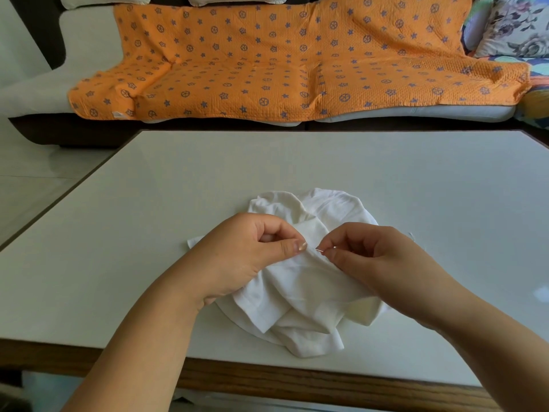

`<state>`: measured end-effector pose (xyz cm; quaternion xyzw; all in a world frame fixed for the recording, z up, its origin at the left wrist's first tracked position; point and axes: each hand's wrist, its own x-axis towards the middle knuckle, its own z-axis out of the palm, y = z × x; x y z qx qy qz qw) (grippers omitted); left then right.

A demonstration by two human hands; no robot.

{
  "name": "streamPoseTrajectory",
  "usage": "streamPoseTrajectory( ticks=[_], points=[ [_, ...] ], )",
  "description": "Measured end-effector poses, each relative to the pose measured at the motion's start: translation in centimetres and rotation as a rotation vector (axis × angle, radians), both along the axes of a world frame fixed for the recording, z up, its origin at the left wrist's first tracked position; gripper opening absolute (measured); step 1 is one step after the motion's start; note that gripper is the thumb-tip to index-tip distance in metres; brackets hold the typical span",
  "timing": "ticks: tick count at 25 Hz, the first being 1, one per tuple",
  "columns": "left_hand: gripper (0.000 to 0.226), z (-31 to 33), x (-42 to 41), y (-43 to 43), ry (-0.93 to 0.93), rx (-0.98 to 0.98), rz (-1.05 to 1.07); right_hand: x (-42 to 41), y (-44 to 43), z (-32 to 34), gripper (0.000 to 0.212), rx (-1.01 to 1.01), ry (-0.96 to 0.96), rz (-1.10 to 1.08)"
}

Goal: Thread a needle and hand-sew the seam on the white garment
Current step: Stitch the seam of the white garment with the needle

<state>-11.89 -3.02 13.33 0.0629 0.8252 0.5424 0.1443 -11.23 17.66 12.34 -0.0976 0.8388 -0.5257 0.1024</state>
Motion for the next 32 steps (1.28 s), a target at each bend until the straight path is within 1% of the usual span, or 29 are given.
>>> streamPoseTrajectory(
  ticks=[7,14,17,21,23,24,27,32],
  points=[
    [0.009,0.0,-0.05,0.04,0.005,0.0,0.003,-0.09,0.02,-0.08,0.014,-0.076,-0.067,0.032],
    [0.012,-0.14,-0.01,-0.02,0.003,0.019,-0.007,-0.12,0.12,-0.02,0.013,-0.079,-0.087,0.035],
    [0.011,-0.15,0.01,0.13,-0.01,0.037,-0.01,-0.14,0.16,-0.03,0.012,-0.118,-0.113,0.049],
    [0.017,0.08,0.09,0.34,-0.065,0.116,-0.02,-0.21,0.17,-0.24,0.012,-0.258,-0.177,0.082],
    [0.015,0.09,0.06,0.49,-0.087,0.14,-0.009,-0.2,0.13,-0.39,0.011,-0.312,-0.194,0.093],
    [0.015,0.04,0.04,0.57,-0.092,0.138,-0.005,-0.2,0.11,-0.46,0.01,-0.322,-0.196,0.095],
    [0.022,-0.04,0.11,0.73,-0.129,0.185,0.002,-0.32,0.14,-0.69,0.021,-0.353,-0.206,0.081],
    [0.028,0.36,0.41,0.84,-0.217,0.299,0.024,-0.28,0.14,-0.4,0.019,-0.377,-0.189,0.071]
  ],
)
